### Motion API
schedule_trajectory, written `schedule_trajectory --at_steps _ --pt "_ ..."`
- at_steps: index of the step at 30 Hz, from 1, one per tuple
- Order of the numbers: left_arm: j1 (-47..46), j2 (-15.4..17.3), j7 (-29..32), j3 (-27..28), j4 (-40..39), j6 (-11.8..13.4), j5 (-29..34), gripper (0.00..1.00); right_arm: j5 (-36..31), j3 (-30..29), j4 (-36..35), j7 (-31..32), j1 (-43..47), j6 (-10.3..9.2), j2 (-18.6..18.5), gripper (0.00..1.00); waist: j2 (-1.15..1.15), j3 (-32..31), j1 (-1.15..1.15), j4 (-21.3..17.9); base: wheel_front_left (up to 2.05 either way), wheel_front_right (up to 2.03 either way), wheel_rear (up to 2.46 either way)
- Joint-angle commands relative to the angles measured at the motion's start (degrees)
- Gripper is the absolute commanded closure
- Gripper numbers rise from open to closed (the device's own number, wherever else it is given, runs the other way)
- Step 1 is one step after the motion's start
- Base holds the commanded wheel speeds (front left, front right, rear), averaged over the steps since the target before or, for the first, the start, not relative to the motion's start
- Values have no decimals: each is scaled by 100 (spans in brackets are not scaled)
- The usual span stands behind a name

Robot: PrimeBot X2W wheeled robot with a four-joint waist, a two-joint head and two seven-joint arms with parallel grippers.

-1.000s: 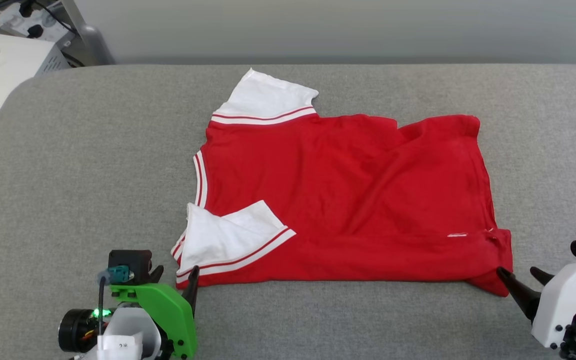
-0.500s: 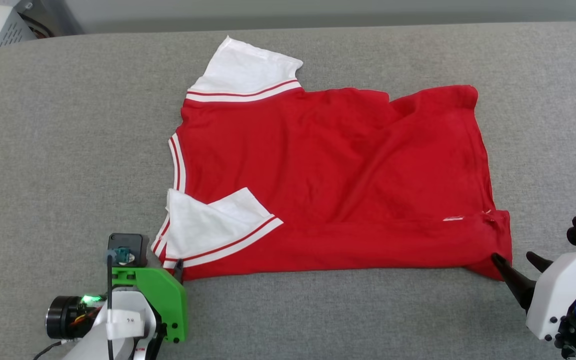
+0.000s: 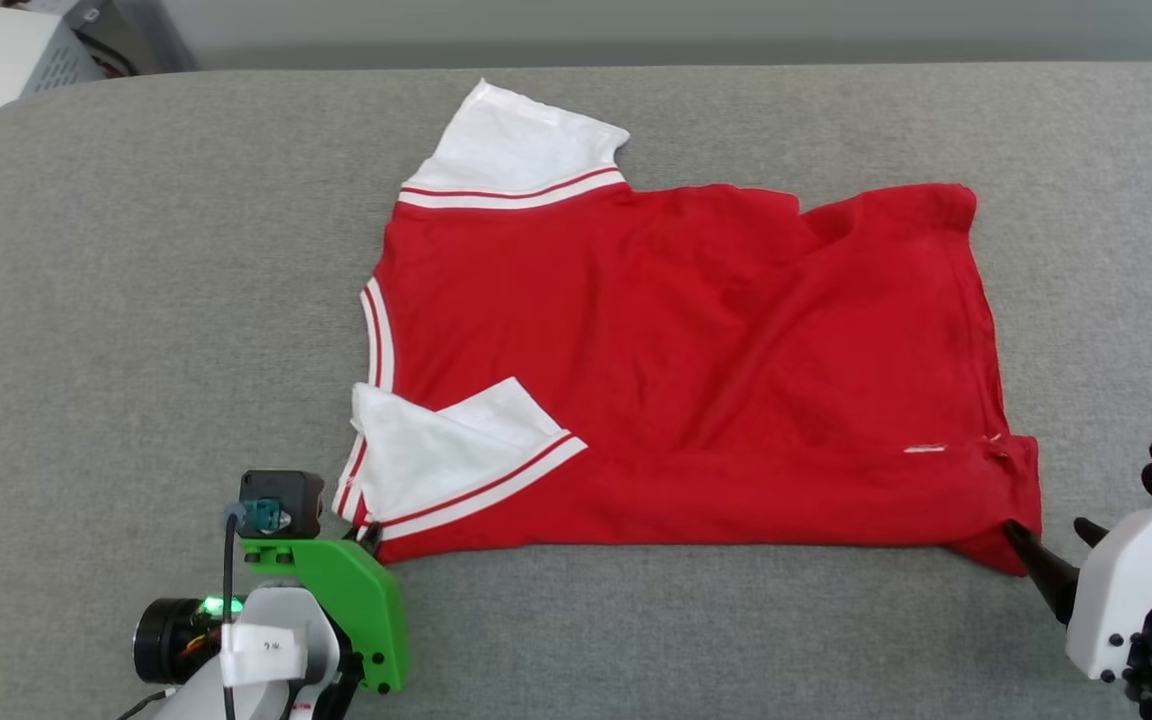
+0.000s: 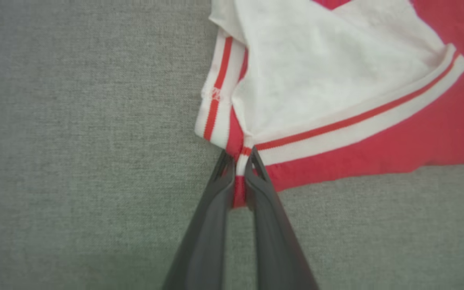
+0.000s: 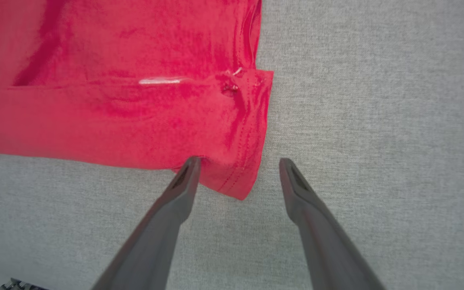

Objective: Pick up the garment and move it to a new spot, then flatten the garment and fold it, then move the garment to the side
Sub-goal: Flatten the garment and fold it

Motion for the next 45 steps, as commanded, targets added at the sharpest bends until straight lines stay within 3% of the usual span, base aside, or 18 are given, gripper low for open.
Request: schedule_trajectory --at_steps 1,10,18,19,20,21,34,45 --pt "107 14 -56 9 -69 -1 -31 100 -61 -50 81 -30 -136 -3 8 0 0 -75 0 129 0 0 0" --pt "170 112 -103 23 -876 21 -11 100 -235 -123 763 7 -358 -3 61 0 0 10 0 357 0 0 0" --pt "167 147 -42 -39 -995 7 -4 100 -338 111 1333 8 -474 -3 11 0 0 165 0 419 0 0 0" --pt "168 157 -34 -46 -977 5 1 100 -327 157 1389 28 -470 -3 1 13 0 173 0 420 0 0 0" --pt "164 165 -22 -53 -959 6 3 100 -311 211 1462 29 -483 -3 -17 62 0 183 0 420 0 0 0" --pt "162 172 -9 -59 -938 6 2 100 -294 247 1522 1 -503 -3 -29 100 0 182 0 418 0 0 0" --pt "407 211 99 -217 -684 -95 -125 100 -217 -40 1637 -239 -361 -3 -302 100 0 -404 0 383 0 0 0" --pt "943 126 97 -461 -427 -173 -306 100 -154 -648 522 470 901 -3 -134 100 0 -817 0 467 0 0 0"
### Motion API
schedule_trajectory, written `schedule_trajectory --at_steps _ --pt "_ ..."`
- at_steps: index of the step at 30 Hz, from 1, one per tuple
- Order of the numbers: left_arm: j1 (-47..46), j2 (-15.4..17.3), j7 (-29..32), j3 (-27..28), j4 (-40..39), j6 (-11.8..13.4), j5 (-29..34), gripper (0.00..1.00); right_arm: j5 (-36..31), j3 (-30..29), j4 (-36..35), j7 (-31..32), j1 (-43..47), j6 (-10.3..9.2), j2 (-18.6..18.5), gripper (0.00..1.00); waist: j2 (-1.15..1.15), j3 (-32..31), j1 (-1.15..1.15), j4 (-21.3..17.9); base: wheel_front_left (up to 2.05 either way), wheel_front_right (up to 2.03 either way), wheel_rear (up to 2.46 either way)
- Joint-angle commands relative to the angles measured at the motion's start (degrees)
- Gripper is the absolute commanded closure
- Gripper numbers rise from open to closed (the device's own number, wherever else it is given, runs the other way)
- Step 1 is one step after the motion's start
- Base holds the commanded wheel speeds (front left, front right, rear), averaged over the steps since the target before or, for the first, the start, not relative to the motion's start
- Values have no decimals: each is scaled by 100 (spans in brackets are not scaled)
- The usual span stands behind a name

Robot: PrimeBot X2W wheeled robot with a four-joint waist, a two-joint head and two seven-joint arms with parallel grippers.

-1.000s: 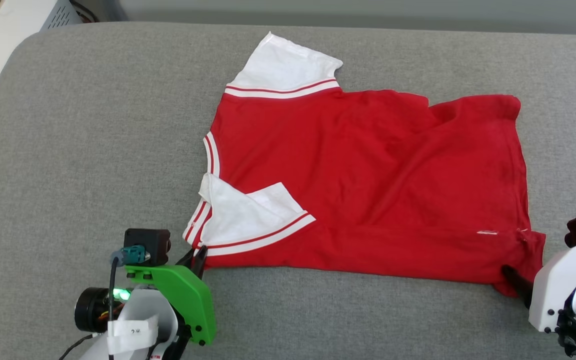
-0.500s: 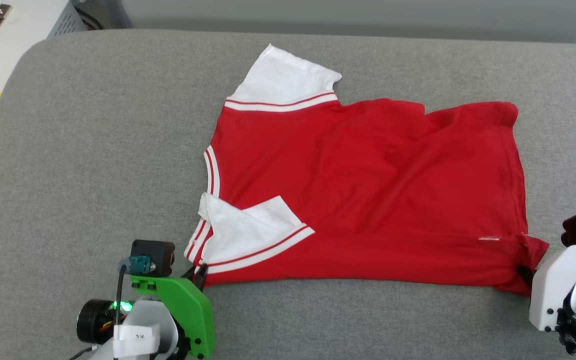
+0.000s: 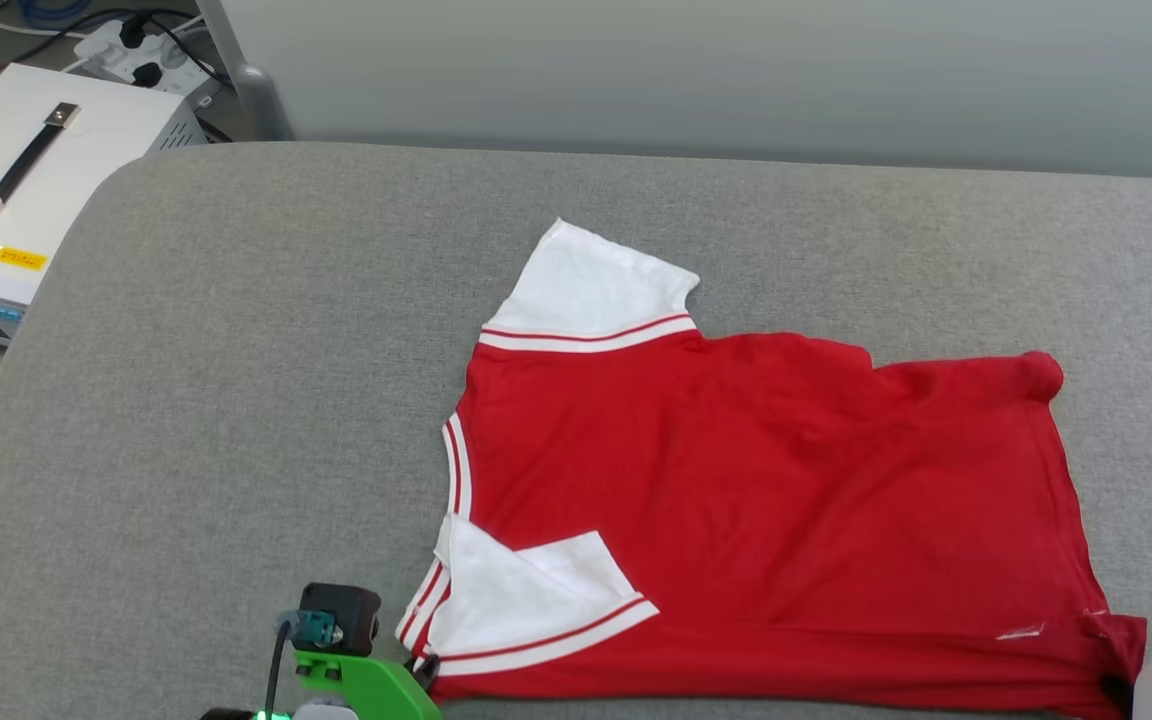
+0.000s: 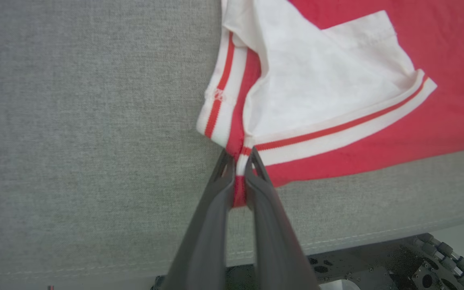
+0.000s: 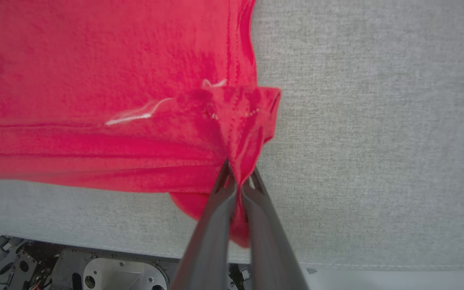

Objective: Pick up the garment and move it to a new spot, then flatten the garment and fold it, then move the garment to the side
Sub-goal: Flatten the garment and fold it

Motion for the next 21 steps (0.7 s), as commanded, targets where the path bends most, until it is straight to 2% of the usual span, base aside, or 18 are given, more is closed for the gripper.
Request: schedule_trajectory --at_steps 1,6,11,12,13,14,15,16,21 --pt "97 12 -10 22 45 -22 -54 100 -50 -93 -122 73 105 -5 7 100 0 -25 0 16 0 0 0" --pt "74 -37 -19 -43 232 -77 -58 100 -135 -142 -267 263 140 -5 157 100 0 55 0 -21 0 0 0" --pt "-41 -132 -94 -91 502 -184 -52 100 -149 -52 48 157 -87 -5 220 100 0 132 0 -43 0 0 0" --pt "-77 -147 -111 -108 557 -208 -35 62 -150 -33 132 108 -137 -5 220 100 0 144 0 -42 0 0 0" --pt "-107 -158 -135 -119 599 -219 -14 10 -141 -28 201 76 -174 -5 226 100 0 151 0 -41 0 0 0" --pt "-138 -175 -163 -128 648 -232 4 0 -128 -23 288 37 -220 -5 237 100 0 153 0 -41 0 0 0" --pt "-158 -193 -193 -127 682 -240 10 0 -127 5 334 -23 -254 -5 226 44 0 147 0 -38 0 0 0" --pt "-184 -215 -245 -122 719 -243 26 0 -126 9 391 -123 -297 -5 222 0 0 133 0 -32 0 0 0" --pt "-266 -265 -497 -70 786 -276 73 0 -138 35 459 -563 -431 -5 155 0 0 -2 0 -18 0 0 0"
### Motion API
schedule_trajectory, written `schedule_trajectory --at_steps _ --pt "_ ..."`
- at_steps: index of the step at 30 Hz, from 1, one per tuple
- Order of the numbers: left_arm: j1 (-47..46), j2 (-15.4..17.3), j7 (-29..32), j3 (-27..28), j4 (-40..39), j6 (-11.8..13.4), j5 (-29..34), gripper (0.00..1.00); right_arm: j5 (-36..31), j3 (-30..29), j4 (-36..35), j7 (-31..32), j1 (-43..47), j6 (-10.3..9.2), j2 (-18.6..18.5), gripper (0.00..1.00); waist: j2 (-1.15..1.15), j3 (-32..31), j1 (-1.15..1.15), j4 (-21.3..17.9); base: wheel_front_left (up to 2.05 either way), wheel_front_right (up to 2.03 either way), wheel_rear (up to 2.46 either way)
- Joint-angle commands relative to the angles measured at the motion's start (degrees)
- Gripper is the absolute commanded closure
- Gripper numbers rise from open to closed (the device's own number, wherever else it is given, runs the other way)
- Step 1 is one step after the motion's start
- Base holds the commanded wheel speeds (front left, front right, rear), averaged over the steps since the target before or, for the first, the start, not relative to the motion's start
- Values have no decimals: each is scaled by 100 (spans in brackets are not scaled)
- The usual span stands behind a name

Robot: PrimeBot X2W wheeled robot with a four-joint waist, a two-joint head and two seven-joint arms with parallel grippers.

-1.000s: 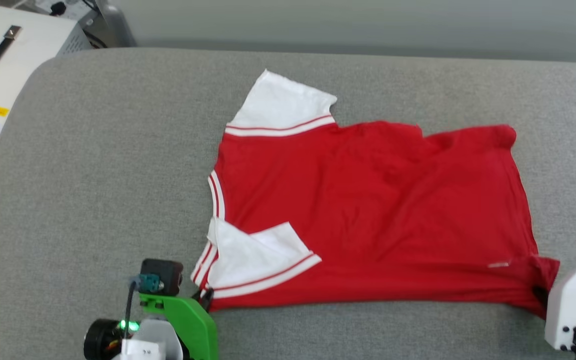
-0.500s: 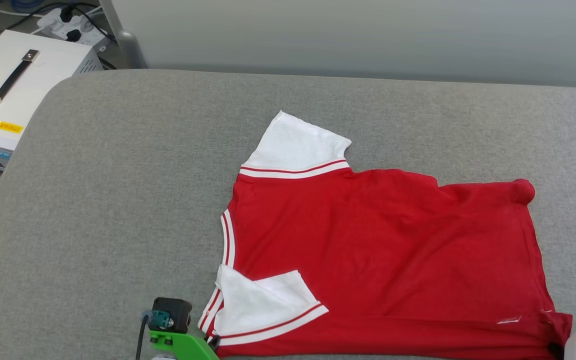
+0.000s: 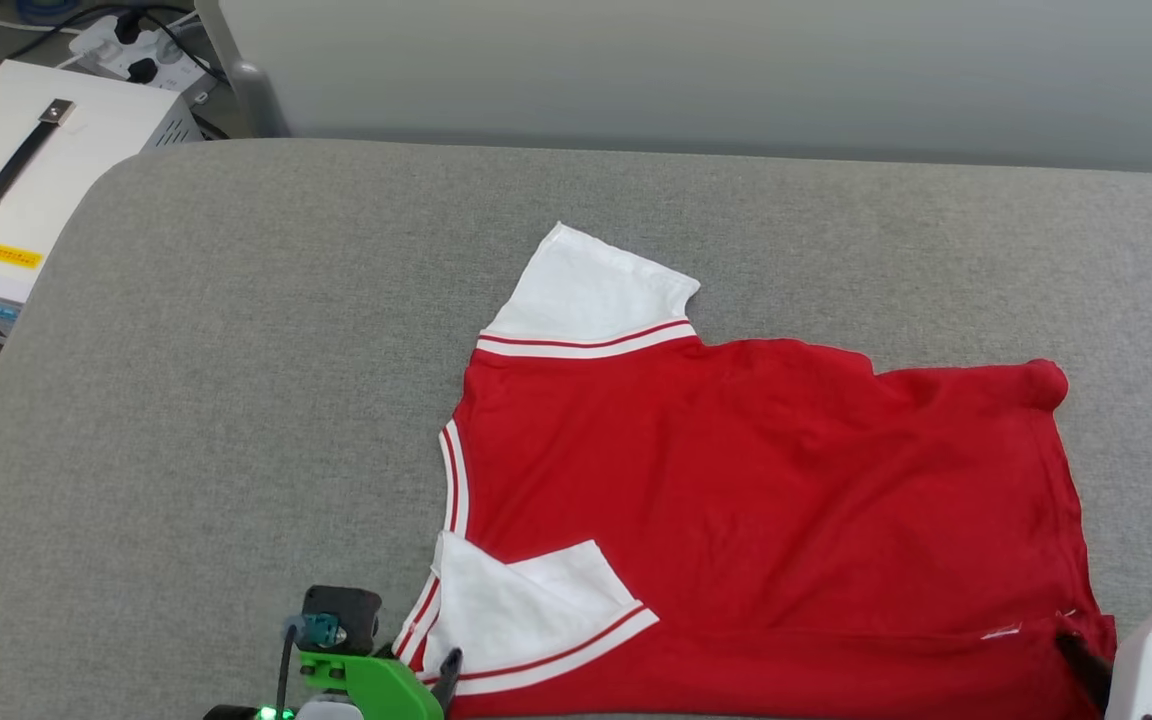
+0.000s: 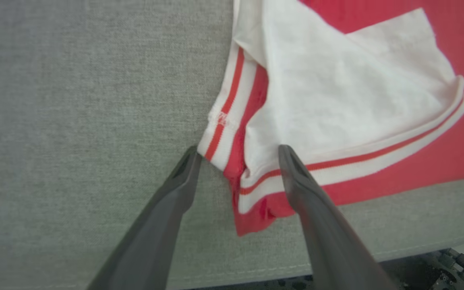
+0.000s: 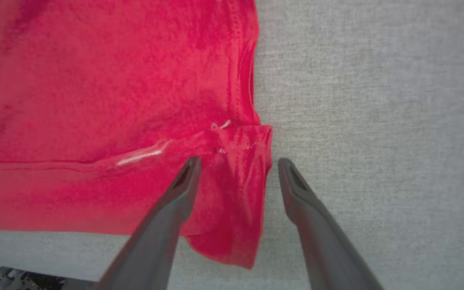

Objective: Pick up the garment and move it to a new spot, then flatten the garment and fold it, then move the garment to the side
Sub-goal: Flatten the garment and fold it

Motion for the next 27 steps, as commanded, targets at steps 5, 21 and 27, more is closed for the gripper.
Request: schedule_trajectory --at_steps 5,21,27 --pt "-275 -62 -788 254 -24 -146 146 0 -59 76 -405 -533 -181 -4 -151 0 0 -220 0 -29 0 0 0" --pt "-635 -387 -2885 655 -385 -473 992 0 -193 577 -1115 -3341 -95 -4 88 0 0 -204 0 -166 0 0 0" --pt "-741 -573 -2912 1072 -568 -699 1433 0 -361 850 -1022 -4168 -209 -4 244 0 0 100 0 -399 0 0 0"
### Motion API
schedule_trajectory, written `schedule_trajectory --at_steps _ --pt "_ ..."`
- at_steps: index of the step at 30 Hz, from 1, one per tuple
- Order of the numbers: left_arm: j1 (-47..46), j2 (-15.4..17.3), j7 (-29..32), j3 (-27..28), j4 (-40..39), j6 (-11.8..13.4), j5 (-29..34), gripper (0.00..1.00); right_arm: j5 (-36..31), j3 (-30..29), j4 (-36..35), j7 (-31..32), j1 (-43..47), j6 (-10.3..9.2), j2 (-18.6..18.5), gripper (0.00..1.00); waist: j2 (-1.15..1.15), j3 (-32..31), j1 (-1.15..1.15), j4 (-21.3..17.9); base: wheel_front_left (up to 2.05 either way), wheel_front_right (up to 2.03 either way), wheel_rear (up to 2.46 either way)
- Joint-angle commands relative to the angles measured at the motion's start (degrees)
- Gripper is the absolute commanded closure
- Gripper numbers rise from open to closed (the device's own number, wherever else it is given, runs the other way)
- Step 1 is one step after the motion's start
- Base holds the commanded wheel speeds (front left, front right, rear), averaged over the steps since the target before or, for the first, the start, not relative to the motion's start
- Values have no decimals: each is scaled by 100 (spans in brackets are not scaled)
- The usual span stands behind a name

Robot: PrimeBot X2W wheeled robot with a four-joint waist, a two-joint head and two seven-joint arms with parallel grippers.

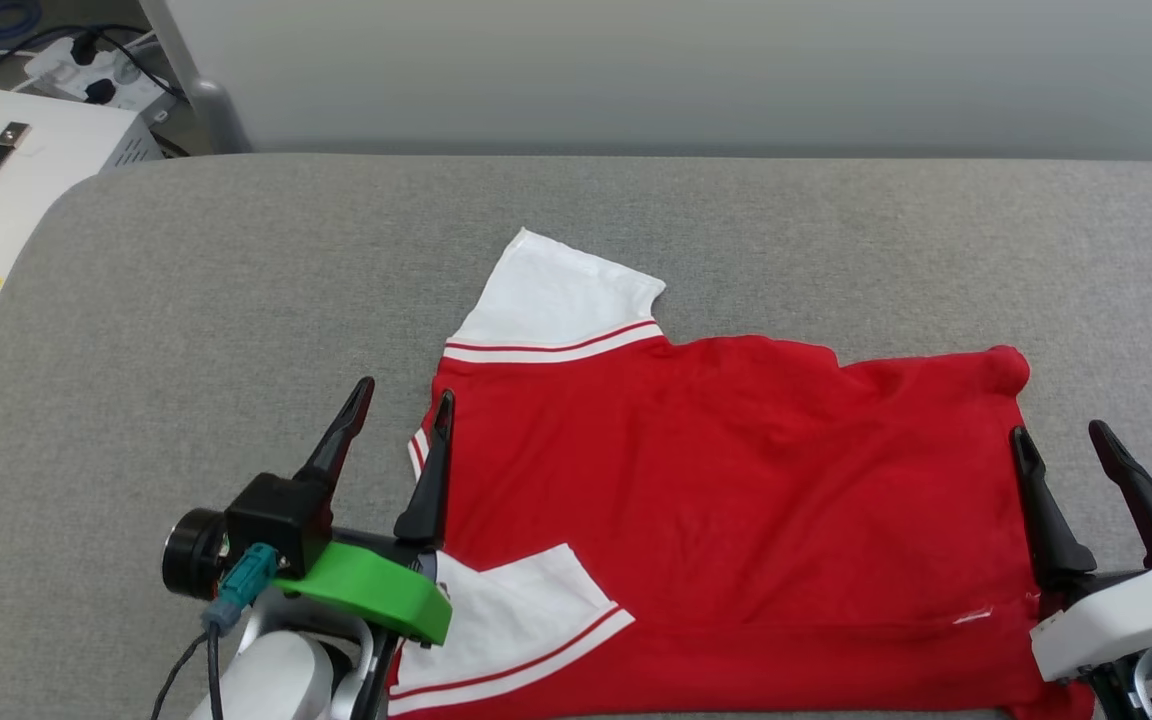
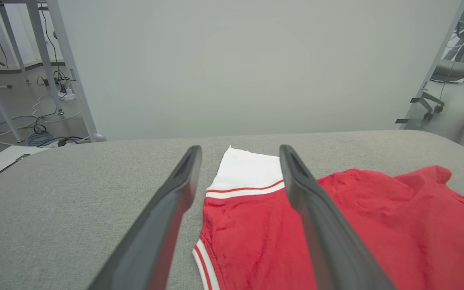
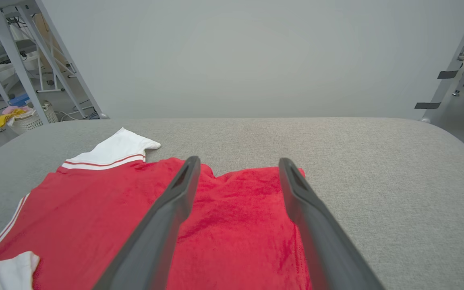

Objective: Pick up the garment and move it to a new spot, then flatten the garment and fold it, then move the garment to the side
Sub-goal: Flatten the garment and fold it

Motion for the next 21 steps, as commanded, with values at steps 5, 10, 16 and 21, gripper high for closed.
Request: schedule_trajectory --at_steps 5,10,16,21 --pt "-602 101 0 87 258 -355 246 0 -76 125 26 -187 -279 -4 98 0 0 504 0 -365 0 0 0" --pt "-1679 367 892 10 656 -790 207 0 -70 230 -45 -168 -469 -4 137 0 0 966 0 -649 0 0 0" --pt "-3145 643 2691 -139 1322 -1367 -140 0 -78 453 -163 -210 -696 -4 188 0 0 1483 0 -994 0 0 0" --pt "-4228 794 4186 -265 2084 -1562 -533 0 3 652 -126 -262 -922 -4 283 0 0 1823 0 -1332 0 0 0"
